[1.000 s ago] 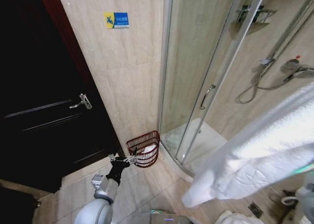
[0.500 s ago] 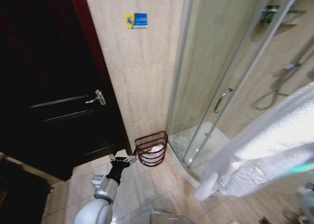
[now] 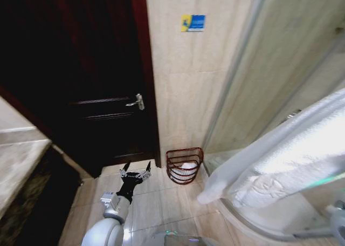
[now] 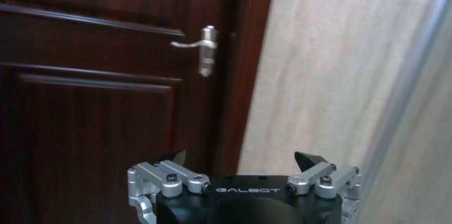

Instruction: Discard the used towel into the hamper.

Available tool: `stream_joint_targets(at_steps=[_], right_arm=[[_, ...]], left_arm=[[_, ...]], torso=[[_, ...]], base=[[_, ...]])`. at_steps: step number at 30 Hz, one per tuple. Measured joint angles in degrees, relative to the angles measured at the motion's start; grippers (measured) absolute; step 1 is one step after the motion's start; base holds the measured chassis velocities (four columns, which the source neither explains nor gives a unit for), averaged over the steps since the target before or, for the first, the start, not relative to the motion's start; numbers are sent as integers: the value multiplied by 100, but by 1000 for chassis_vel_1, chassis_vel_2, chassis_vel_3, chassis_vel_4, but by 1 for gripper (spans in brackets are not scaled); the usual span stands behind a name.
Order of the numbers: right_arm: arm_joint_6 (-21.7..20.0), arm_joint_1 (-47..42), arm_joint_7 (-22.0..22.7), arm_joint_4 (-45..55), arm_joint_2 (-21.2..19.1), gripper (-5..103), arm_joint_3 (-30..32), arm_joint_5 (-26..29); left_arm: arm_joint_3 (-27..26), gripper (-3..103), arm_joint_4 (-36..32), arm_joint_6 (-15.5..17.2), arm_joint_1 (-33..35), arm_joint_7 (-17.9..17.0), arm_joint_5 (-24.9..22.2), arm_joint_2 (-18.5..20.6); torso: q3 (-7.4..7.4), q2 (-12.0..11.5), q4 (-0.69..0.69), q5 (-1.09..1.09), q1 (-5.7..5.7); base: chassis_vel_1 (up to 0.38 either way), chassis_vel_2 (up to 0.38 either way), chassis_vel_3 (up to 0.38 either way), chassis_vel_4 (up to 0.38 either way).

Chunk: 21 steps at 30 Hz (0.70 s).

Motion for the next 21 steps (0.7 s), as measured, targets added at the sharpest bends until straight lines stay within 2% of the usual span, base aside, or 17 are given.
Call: stream_joint_targets(at_steps=[10,21], right_arm=[[-300,501,221,-188,-523,8,-348,30],[-691,1525,497,-833,-1199,8,-1331,57]], left_arm=[[0,100,0,0,0,0,0,1],[0,100,0,0,0,0,0,1]], torso=[[0,0,-2,0,0],[1,0,-1,0,0]], base=[[25,24,22,33],[0,0,0,0]])
